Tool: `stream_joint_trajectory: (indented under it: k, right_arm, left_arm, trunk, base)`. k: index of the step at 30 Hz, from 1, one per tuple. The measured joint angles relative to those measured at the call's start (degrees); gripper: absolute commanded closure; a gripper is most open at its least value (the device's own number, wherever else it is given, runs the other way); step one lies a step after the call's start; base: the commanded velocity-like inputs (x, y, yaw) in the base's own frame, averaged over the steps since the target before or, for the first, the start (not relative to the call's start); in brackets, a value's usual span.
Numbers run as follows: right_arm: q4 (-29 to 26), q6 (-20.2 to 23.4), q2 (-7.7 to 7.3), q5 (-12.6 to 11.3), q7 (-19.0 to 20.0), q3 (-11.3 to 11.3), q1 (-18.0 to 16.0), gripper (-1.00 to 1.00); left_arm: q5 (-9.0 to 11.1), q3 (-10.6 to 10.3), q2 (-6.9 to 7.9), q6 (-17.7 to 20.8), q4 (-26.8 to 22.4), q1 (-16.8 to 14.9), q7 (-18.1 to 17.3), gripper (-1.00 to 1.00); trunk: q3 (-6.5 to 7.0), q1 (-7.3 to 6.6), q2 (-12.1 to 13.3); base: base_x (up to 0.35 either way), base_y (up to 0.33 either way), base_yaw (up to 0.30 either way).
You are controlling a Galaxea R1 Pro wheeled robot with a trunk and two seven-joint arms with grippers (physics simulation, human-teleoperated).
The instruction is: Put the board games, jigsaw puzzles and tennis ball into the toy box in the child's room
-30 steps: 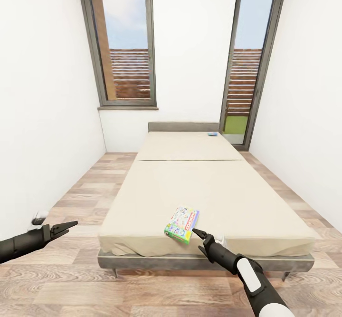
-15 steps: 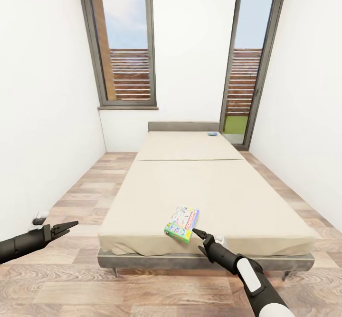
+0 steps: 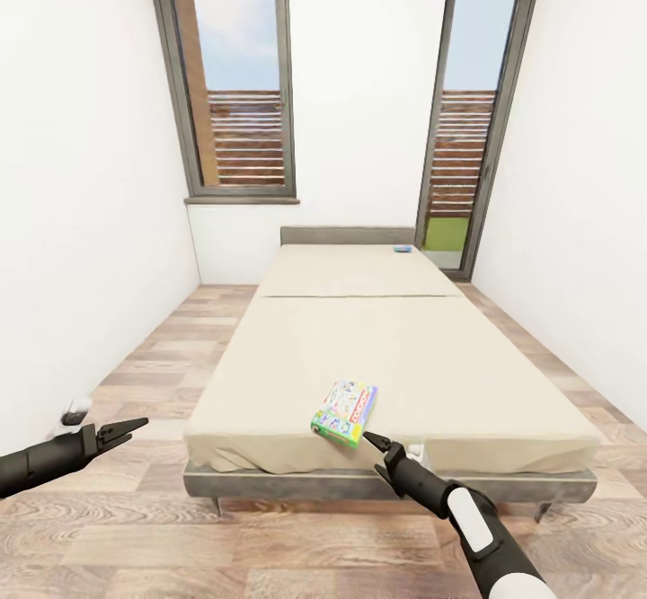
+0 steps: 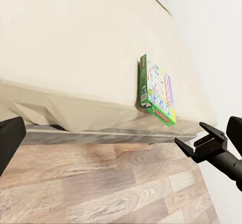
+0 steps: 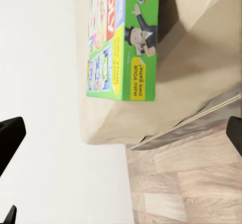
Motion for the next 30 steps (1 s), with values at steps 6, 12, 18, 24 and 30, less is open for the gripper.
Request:
stream_joint_trajectory:
  k: [6, 12, 18, 24, 30]
  right_arm:
    - [0.0, 0.0, 0.04, 0.0, 0.0, 0.0, 0.0, -1.00]
    - [0.0, 0.0, -0.02, 0.0, 0.0, 0.0, 0.0, -1.00]
    - [0.0, -0.1, -0.04, 0.0, 0.0, 0.0, 0.0, -1.00]
    - [0.0, -0.1, 0.02, 0.0, 0.0, 0.0, 0.0, -1.00]
    - [0.0, -0.1, 0.04, 0.0, 0.0, 0.0, 0.0, -1.00]
  left_arm:
    - [0.0, 0.0, 0.01, 0.0, 0.0, 0.0, 0.0, -1.00]
    - [0.0, 0.0, 0.00, -0.1, 0.0, 0.0, 0.0, -1.00]
    - [0.0, 0.0, -0.02, -0.1, 0.0, 0.0, 0.0, -1.00]
    - [0.0, 0.0, -0.06, -0.1, 0.0, 0.0, 0.0, -1.00]
    - [0.0, 0.0, -0.07, -0.2, 0.0, 0.0, 0.0, -1.00]
  trunk:
    - [-0.36, 0.45, -0.8]
    - [-0.36, 0.45, -0.8]
    - [-0.36, 0.45, -0.8]
    - [-0.36, 0.45, -0.8]
    - [-0.36, 0.45, -0.8]
  base:
    - [0.000, 0.000, 0.000]
    - [0.000, 0.000, 0.000]
    - [0.000, 0.024, 0.000]
    - [0.000, 0.167, 0.000]
    - [0.000, 0.042, 0.000]
